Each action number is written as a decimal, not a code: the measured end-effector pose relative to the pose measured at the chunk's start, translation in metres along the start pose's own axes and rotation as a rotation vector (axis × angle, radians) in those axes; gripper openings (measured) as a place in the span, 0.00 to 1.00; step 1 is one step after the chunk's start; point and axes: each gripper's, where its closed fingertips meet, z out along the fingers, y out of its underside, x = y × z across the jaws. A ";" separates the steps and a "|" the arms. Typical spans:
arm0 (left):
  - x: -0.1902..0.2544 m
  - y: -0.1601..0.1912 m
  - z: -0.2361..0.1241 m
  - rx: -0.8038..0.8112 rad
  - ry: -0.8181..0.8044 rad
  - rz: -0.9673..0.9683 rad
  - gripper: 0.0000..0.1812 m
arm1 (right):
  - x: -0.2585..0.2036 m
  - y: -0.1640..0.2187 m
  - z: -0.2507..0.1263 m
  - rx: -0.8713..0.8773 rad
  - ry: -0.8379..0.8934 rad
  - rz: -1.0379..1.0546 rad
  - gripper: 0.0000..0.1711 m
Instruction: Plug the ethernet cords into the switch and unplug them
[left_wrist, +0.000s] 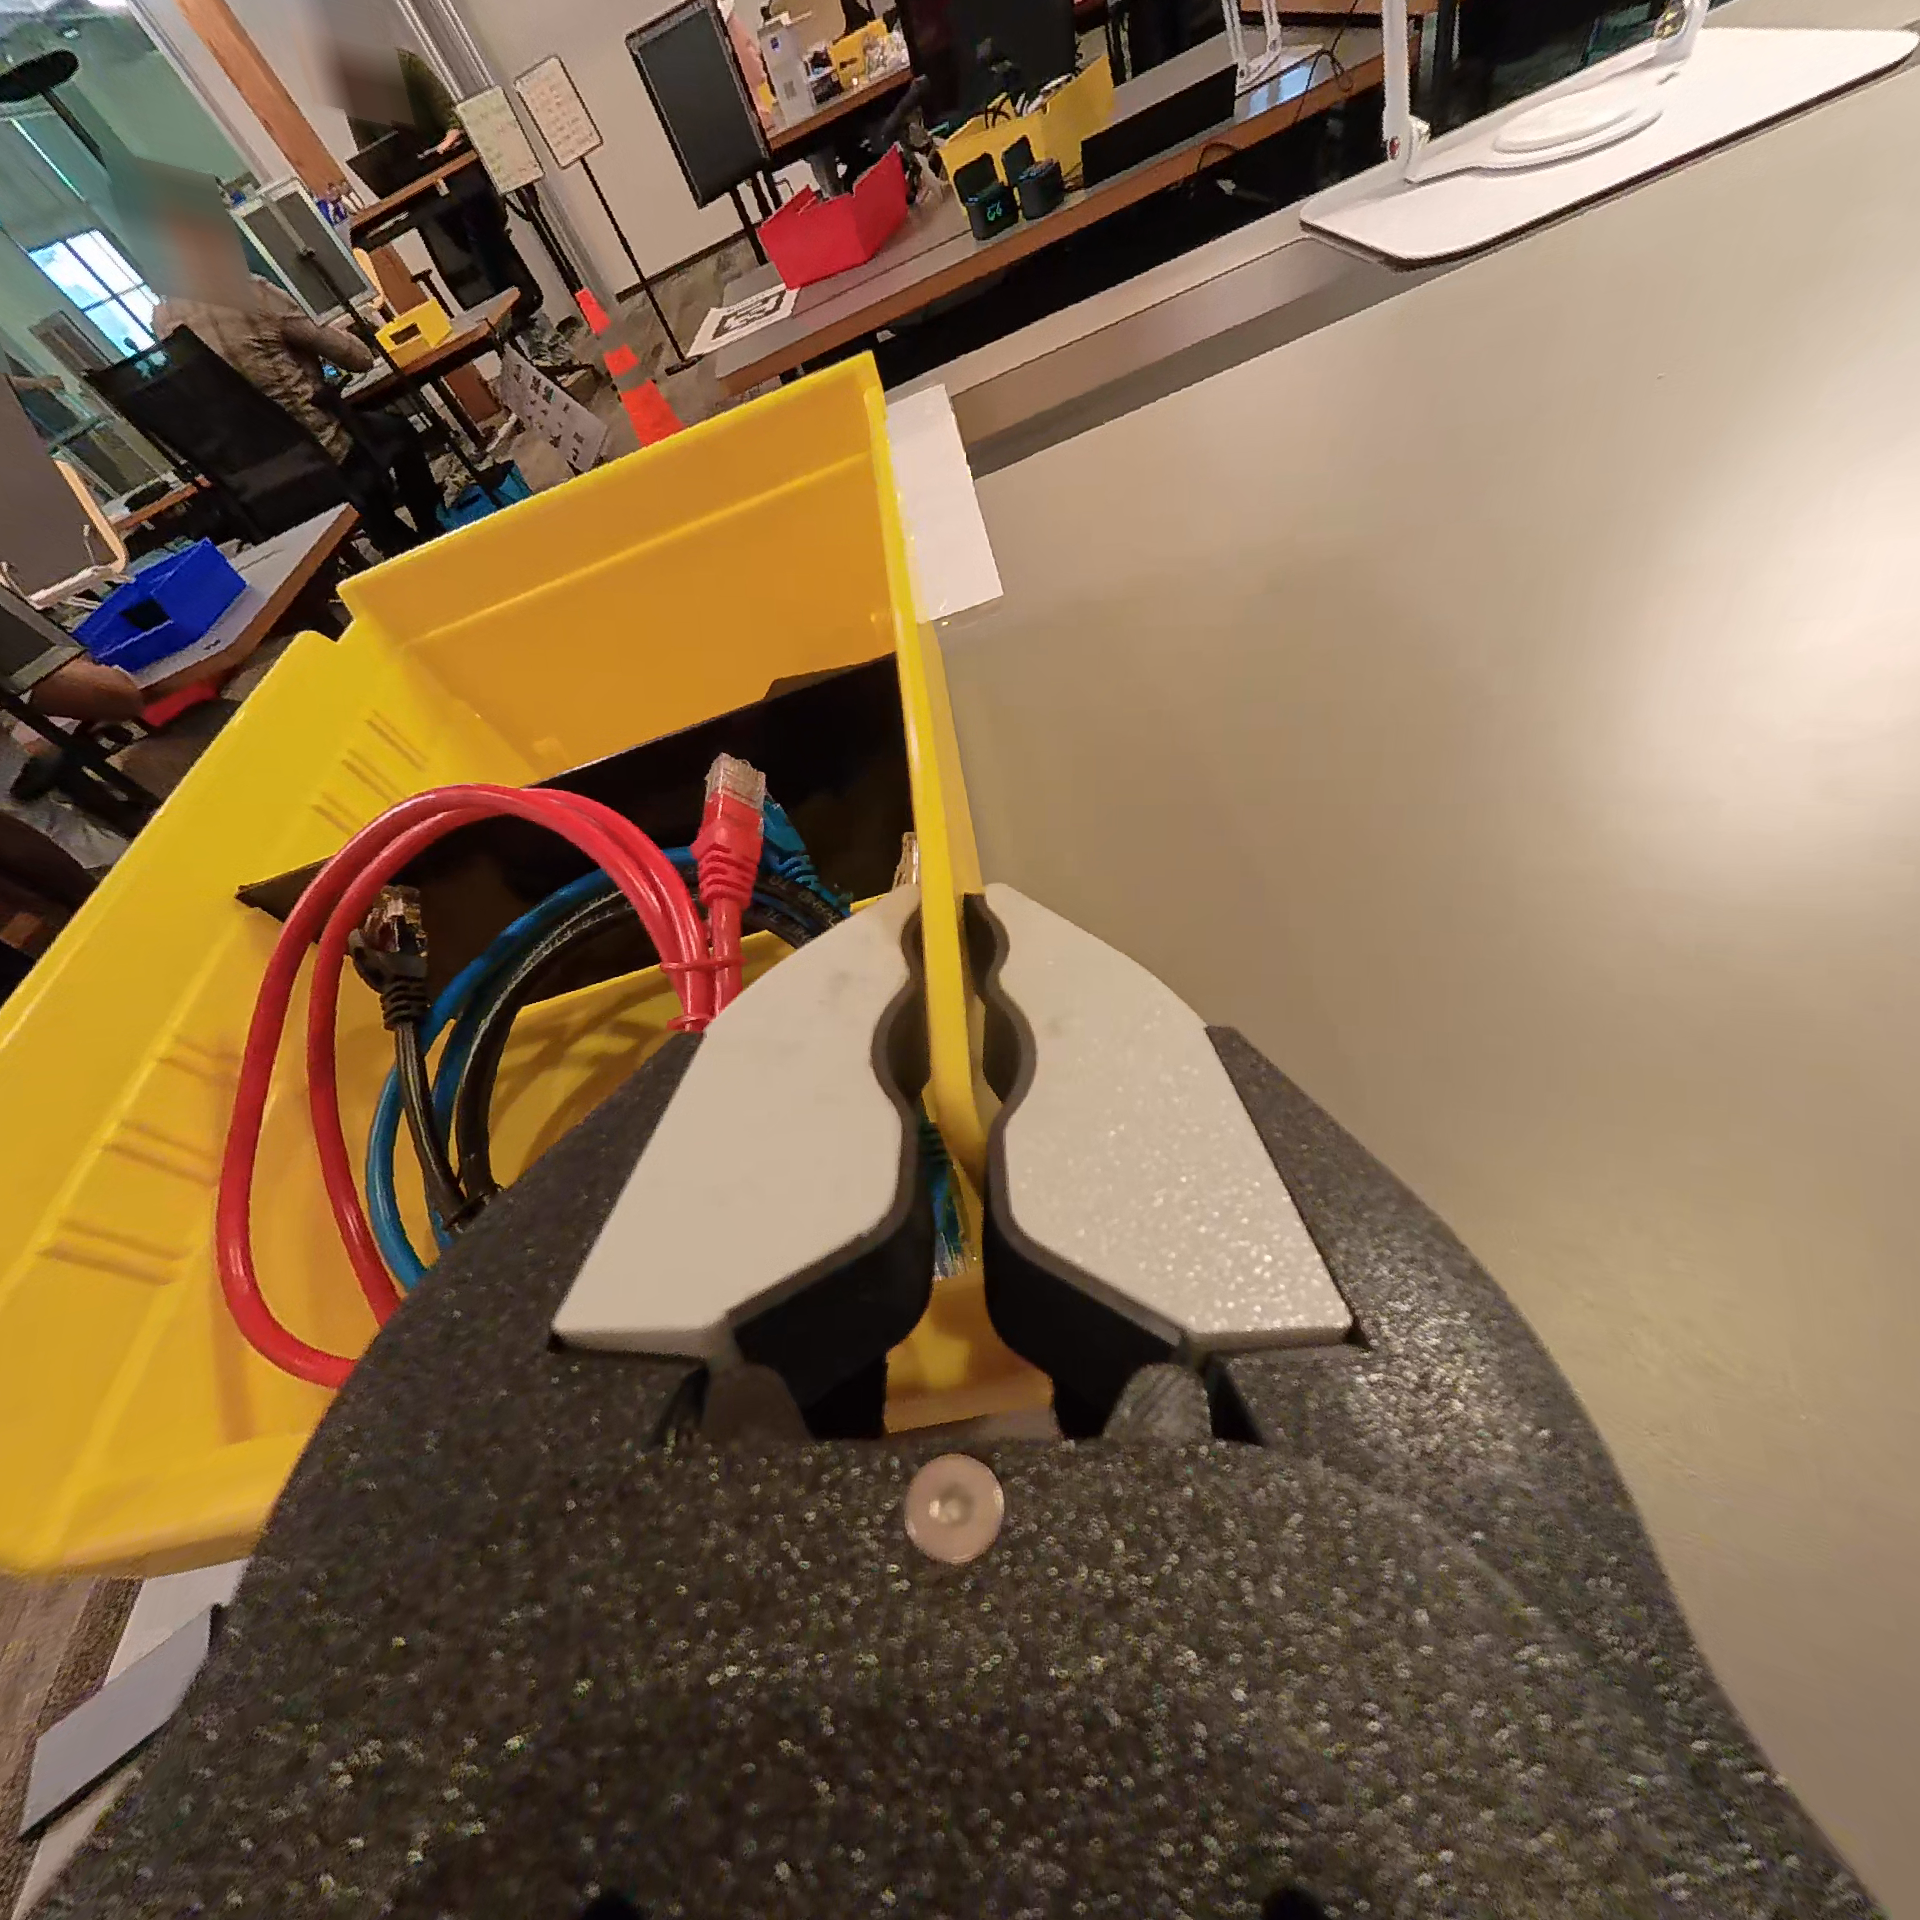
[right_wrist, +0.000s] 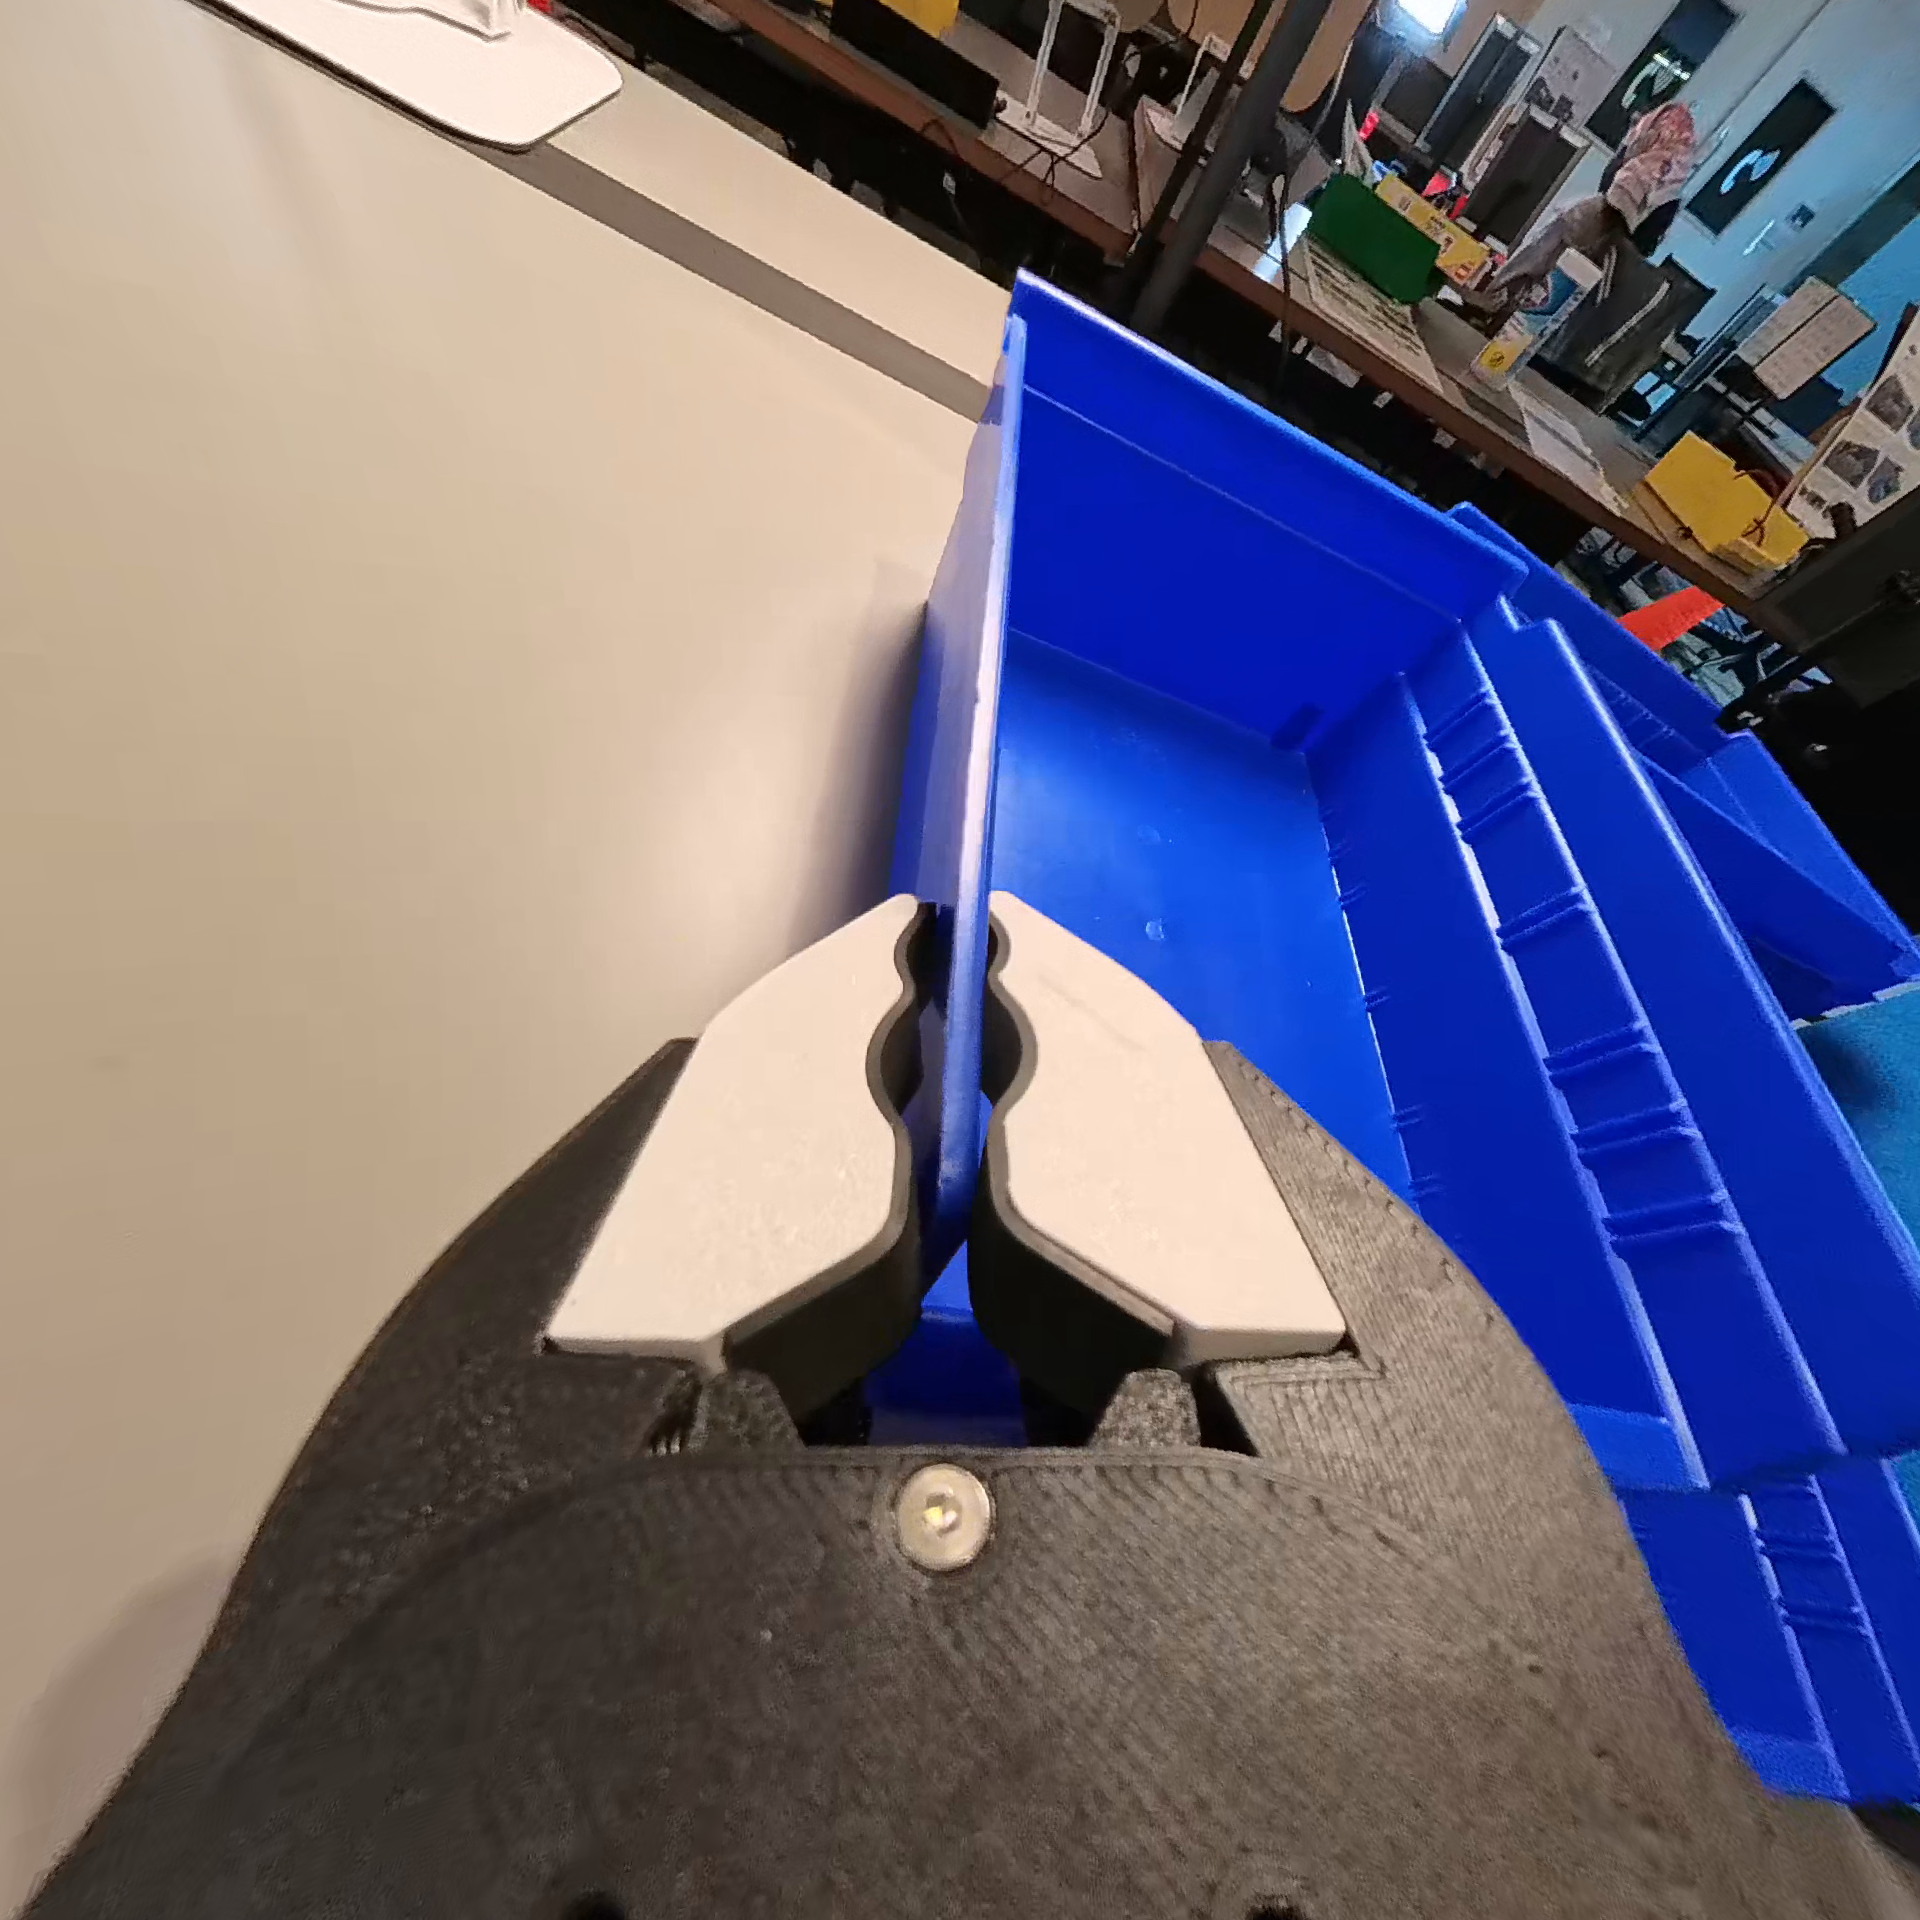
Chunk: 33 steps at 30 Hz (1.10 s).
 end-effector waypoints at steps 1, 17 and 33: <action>0.000 0.000 0.000 0.001 0.000 0.000 0.03 | 0.000 0.000 0.001 0.002 0.000 -0.009 0.03; 0.001 -0.056 -0.058 0.263 0.034 -0.077 0.21 | -0.006 -0.024 -0.052 0.126 -0.077 -0.011 0.19; -0.063 0.025 0.014 -0.378 0.066 -0.079 0.33 | -0.139 -0.036 -0.005 0.097 -0.450 0.003 0.17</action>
